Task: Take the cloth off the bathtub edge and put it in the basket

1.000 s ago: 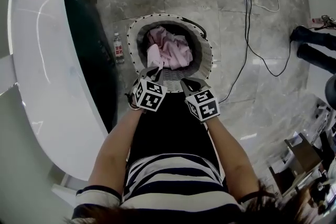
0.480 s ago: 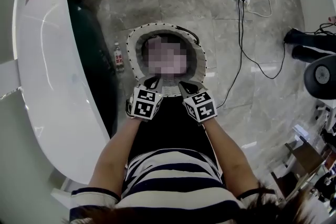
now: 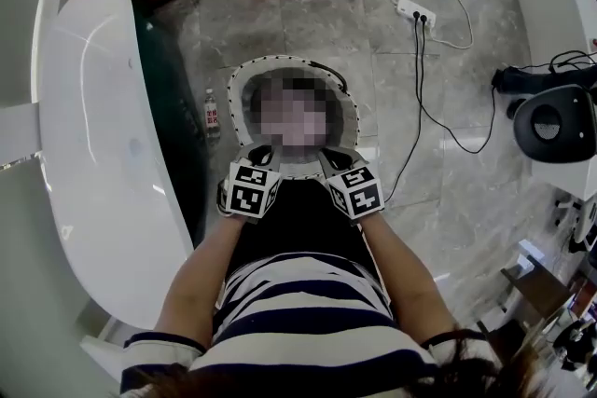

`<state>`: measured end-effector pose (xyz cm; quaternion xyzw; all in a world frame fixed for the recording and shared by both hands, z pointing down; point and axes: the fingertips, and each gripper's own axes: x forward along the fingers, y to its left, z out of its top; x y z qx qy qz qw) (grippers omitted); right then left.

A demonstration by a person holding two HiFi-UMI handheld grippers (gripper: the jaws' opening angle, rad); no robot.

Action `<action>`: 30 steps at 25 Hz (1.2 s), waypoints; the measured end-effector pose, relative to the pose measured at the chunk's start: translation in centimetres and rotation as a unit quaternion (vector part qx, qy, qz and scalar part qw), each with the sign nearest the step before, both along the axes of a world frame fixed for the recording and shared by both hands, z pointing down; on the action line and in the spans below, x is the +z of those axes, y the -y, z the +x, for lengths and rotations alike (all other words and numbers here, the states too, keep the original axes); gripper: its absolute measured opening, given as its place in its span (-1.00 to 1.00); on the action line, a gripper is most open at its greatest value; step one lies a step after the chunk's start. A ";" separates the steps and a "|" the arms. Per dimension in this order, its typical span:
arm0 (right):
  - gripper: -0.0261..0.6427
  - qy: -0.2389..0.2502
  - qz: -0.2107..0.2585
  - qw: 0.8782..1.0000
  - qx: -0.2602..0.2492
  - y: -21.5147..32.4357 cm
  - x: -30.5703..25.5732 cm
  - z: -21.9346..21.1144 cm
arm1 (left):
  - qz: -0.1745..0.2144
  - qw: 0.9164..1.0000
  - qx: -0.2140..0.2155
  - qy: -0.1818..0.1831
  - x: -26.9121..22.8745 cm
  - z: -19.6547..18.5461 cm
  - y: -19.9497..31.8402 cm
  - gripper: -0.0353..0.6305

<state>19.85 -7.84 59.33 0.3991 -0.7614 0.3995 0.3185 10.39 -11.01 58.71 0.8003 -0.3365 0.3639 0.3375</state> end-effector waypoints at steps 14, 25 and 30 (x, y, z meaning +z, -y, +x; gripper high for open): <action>-0.84 0.005 0.008 1.000 -0.002 -0.2 -2.2 0.5 | -0.004 1.000 -0.002 0.012 -1.6 -0.6 -0.6 -0.81; -0.84 0.001 0.002 1.000 0.010 0.0 -2.5 0.3 | -0.023 1.000 -0.007 0.014 -1.0 -1.6 -1.4 -0.81; -0.84 0.003 0.000 1.000 0.014 0.2 -2.6 0.1 | -0.026 1.000 -0.007 0.012 -0.8 -1.7 -1.8 -0.81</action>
